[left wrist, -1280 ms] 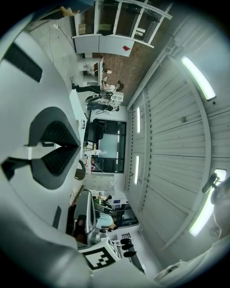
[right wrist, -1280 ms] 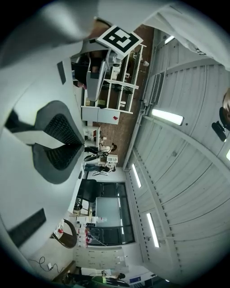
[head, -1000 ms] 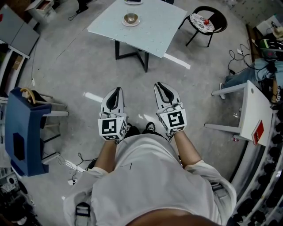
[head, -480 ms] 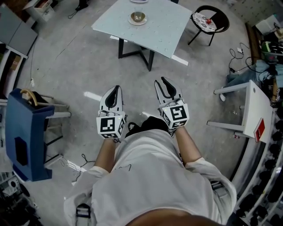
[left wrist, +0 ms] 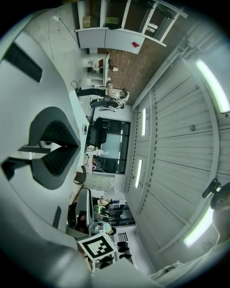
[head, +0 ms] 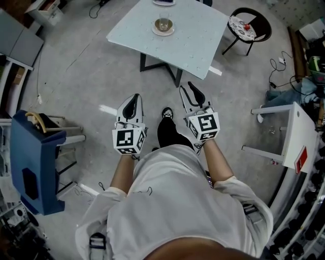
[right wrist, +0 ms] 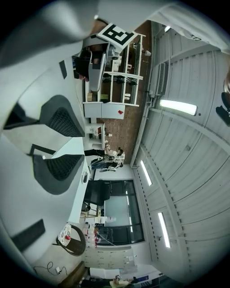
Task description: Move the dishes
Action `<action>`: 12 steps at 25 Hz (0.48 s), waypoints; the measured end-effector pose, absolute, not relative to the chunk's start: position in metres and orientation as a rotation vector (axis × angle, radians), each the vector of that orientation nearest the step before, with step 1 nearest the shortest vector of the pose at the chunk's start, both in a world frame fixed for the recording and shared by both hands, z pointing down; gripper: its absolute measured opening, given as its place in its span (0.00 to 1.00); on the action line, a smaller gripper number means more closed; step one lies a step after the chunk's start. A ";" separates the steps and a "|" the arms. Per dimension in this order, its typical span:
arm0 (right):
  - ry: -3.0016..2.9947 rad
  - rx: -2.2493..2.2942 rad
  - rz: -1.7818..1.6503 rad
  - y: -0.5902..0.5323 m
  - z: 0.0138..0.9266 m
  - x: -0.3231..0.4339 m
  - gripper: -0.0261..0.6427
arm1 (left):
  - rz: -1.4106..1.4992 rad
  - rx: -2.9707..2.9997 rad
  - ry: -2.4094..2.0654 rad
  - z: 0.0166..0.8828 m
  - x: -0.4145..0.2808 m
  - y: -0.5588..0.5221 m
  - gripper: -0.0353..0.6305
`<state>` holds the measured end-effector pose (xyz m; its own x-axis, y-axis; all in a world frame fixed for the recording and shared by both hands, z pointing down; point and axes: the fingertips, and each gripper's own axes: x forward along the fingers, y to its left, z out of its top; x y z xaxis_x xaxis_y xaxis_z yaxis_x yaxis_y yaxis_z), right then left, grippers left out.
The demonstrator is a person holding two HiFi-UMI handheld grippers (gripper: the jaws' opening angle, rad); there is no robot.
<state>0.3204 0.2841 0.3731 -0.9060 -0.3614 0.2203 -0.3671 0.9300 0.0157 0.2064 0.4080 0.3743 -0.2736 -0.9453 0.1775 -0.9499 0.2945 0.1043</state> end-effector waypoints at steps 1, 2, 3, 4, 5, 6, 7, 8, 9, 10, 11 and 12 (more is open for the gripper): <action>-2.871 0.546 0.042 0.269 0.375 0.310 0.20 | 0.041 1.752 -2.355 0.377 0.196 0.394 0.08; -2.875 0.544 0.045 0.254 0.376 0.299 0.20 | 0.052 1.753 -2.354 0.378 0.186 0.379 0.08; -2.877 0.540 0.046 0.238 0.376 0.288 0.20 | 0.064 1.753 -2.352 0.380 0.175 0.363 0.08; -2.879 0.535 0.045 0.223 0.375 0.278 0.20 | 0.075 1.751 -2.347 0.382 0.164 0.348 0.08; -2.879 0.527 0.045 0.209 0.375 0.268 0.20 | 0.082 1.746 -2.342 0.383 0.154 0.333 0.08; -2.878 0.516 0.047 0.196 0.375 0.259 0.20 | 0.088 1.738 -2.339 0.384 0.145 0.319 0.08; -2.876 0.503 0.050 0.183 0.375 0.250 0.20 | 0.093 1.730 -2.338 0.385 0.136 0.304 0.08; -2.874 0.492 0.053 0.170 0.375 0.242 0.21 | 0.096 1.723 -2.337 0.386 0.129 0.289 0.08; -2.873 0.482 0.056 0.157 0.376 0.235 0.21 | 0.096 1.720 -2.334 0.386 0.122 0.274 0.08; -2.873 0.475 0.058 0.143 0.376 0.227 0.22 | 0.095 1.718 -2.330 0.387 0.115 0.259 0.08; -2.873 0.468 0.060 0.131 0.377 0.221 0.22 | 0.096 1.716 -2.325 0.387 0.110 0.245 0.08; -2.872 0.462 0.064 0.119 0.378 0.215 0.22 | 0.100 1.714 -2.321 0.389 0.105 0.233 0.08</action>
